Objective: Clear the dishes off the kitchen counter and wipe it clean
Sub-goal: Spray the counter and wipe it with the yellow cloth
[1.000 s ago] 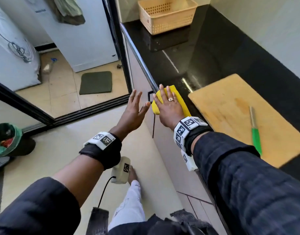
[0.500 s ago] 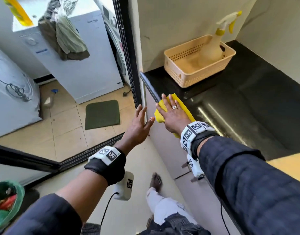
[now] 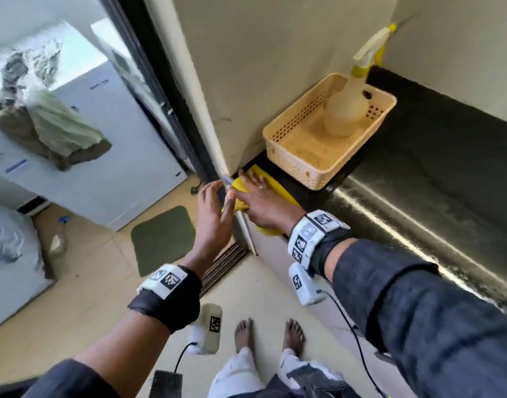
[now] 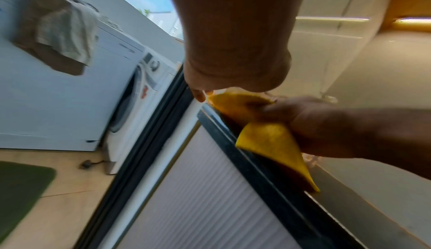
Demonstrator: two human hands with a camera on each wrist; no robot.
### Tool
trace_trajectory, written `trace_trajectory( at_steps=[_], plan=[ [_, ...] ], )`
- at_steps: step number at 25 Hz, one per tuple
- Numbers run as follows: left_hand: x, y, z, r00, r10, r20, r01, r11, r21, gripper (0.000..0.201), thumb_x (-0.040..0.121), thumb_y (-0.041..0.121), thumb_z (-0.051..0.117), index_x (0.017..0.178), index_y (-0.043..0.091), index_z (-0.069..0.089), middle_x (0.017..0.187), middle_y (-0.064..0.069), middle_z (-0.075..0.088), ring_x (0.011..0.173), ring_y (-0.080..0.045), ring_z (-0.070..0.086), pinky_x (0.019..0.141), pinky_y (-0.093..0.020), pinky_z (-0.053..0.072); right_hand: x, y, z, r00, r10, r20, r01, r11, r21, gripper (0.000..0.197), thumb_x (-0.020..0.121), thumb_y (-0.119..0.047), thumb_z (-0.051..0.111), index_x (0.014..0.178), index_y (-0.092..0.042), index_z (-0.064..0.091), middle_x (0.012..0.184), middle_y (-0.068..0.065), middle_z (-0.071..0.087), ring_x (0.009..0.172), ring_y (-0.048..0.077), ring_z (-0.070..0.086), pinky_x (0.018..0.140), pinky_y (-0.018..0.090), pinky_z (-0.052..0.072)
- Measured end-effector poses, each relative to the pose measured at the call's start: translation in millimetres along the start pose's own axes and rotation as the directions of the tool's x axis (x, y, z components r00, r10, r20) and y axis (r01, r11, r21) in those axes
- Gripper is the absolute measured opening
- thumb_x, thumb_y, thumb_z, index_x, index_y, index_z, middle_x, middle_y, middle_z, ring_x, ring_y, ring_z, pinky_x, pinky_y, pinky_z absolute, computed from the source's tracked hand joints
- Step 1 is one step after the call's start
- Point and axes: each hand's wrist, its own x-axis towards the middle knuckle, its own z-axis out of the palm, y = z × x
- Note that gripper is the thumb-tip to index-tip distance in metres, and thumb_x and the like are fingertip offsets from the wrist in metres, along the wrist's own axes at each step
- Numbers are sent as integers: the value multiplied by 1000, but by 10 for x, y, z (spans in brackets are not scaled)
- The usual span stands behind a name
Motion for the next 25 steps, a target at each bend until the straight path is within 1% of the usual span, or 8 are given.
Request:
trace_trajectory(
  at_steps=[3, 6, 8, 10, 15, 19, 22, 25],
  plan=[
    [186, 205, 28, 998, 56, -41, -60, 994, -89, 44, 101, 46, 40, 126, 11, 47, 117, -2, 42, 106, -8, 43, 101, -40, 42, -217, 56, -334, 959, 210, -188, -21, 719, 695, 45, 100, -18, 51, 144, -14, 46, 141, 8, 52, 131, 20, 47, 114, 34, 32],
    [307, 489, 119, 992, 122, -41, -128, 972, -199, 51, 96, 58, 38, 120, 13, 46, 110, -1, 47, 102, -19, 50, 94, -46, 46, -640, 33, -648, 845, 421, -329, 155, 396, 905, 25, 99, -23, 55, 119, -11, 63, 122, 5, 64, 117, 17, 57, 109, 38, 40],
    [361, 793, 204, 975, 161, 152, -107, 944, -312, 48, 95, 59, 42, 120, 19, 49, 114, -1, 57, 104, -17, 56, 95, -44, 48, -981, -6, -884, 808, 525, -267, 262, 86, 961, 26, 98, -29, 54, 117, -14, 64, 120, 10, 68, 116, 25, 62, 106, 46, 44],
    [357, 1208, 296, 884, 140, 446, 55, 917, -395, 43, 92, 60, 51, 119, 27, 49, 119, -1, 63, 105, -16, 64, 90, -42, 55, -1327, 34, -1022, 775, 585, -238, 344, -76, 936, 34, 99, -34, 46, 121, -12, 61, 116, 12, 70, 108, 27, 66, 98, 47, 51],
    [257, 2097, 571, 614, 108, 782, 403, 809, -428, 39, 94, 17, 64, 128, 6, 50, 116, -16, 66, 99, -30, 68, 73, -40, 61, -2091, 189, -1229, 582, 770, -262, 529, -115, 841, 56, 91, -58, 44, 124, -16, 61, 117, 15, 69, 102, 30, 69, 86, 48, 55],
    [172, 2629, 831, 584, 298, 755, 176, 862, -476, 24, 93, 5, 63, 117, 4, 62, 96, -8, 72, 75, -13, 73, 62, -31, 61, -2708, 419, -1330, 470, 836, -282, 613, -80, 786, 62, 90, -66, 37, 121, -19, 63, 117, 16, 69, 104, 36, 66, 87, 52, 53],
    [221, 2911, 978, 599, 354, 718, 92, 861, -501, 22, 96, 11, 60, 117, 13, 65, 108, -6, 72, 95, -19, 71, 72, -37, 61, -3018, 637, -1305, 517, 825, -228, 520, -91, 849, 56, 90, -57, 49, 132, -21, 59, 129, 16, 62, 116, 40, 58, 100, 60, 42],
    [217, 3061, 1098, 434, 336, 836, 30, 922, -387, 32, 95, 7, 60, 126, 14, 57, 118, -5, 67, 102, -20, 67, 69, -33, 59, -3225, 798, -1304, 501, 855, -130, 389, -88, 917, 43, 90, -31, 57, 129, -12, 59, 119, 16, 67, 103, 35, 65, 89, 48, 51]
  ],
)
